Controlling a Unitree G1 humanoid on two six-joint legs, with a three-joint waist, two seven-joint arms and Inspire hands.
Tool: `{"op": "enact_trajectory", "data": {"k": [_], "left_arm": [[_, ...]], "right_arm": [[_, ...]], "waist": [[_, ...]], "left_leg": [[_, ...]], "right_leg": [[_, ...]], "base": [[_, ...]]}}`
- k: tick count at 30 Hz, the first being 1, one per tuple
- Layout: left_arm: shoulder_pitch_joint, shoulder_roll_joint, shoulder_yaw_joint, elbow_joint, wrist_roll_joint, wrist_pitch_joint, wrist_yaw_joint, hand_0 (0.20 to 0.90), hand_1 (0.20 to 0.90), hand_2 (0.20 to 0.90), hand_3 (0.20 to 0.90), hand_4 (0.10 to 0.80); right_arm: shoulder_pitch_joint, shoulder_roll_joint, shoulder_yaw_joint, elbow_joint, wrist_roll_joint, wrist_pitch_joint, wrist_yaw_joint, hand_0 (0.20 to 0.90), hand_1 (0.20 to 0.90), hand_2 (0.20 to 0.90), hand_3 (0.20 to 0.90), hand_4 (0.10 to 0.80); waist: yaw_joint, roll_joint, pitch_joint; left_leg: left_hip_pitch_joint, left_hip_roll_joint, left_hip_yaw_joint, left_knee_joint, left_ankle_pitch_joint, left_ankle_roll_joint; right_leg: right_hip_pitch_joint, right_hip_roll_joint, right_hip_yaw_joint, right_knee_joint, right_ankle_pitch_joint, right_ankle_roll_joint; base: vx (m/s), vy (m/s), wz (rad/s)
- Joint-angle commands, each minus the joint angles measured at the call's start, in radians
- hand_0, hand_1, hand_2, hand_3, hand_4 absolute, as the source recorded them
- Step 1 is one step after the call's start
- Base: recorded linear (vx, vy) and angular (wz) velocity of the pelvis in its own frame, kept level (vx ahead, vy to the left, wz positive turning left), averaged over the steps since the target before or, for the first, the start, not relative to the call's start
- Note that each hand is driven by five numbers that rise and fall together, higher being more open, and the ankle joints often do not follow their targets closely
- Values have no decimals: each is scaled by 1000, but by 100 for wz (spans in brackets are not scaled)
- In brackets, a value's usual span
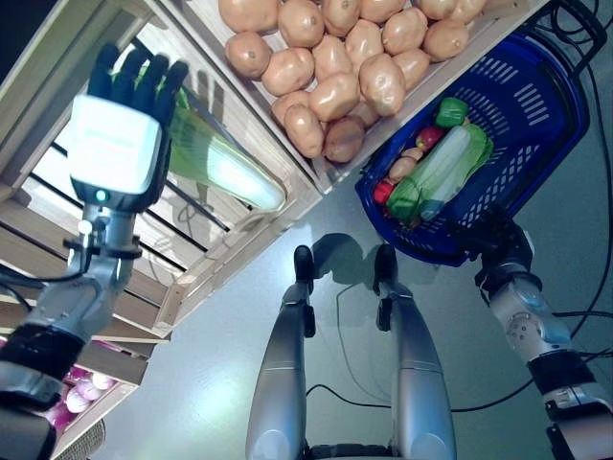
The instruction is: Put vegetables into the basket
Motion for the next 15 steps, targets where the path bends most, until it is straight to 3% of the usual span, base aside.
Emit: {"op": "enact_trajectory", "data": {"k": [1, 9, 15], "left_arm": [[47, -27, 96, -14, 21, -17, 140, 900, 900, 900, 900, 800], [-22, -57, -3, 75, 13, -32, 185, 900, 900, 900, 900, 800], [-36, -73, -21, 72, 25, -46, 196, 900, 900, 900, 900, 800]], "right_arm": [[76, -46, -77, -99, -55, -71, -55, 900, 900, 900, 900, 800], [28, -48, -56, -73, -57, -75, -49, 900, 900, 900, 900, 800], [39, -31, -53, -92, -74, -76, -55, 900, 900, 900, 900, 800]], "waist": [[7, 23, -4], [-1, 23, -4], [-6, 22, -4]], "left_leg": [[-29, -32, 21, 30, 2, 29], [-39, -28, 23, 33, 10, 25], [-41, -31, 24, 34, 14, 25]], "right_leg": [[93, 17, -48, -69, 23, -24], [79, 20, -41, -63, 28, -27], [74, 19, -38, -65, 35, -29]], "base": [[-14, 12, 4], [0, 0, 0], [-2, 6, -1]]}}
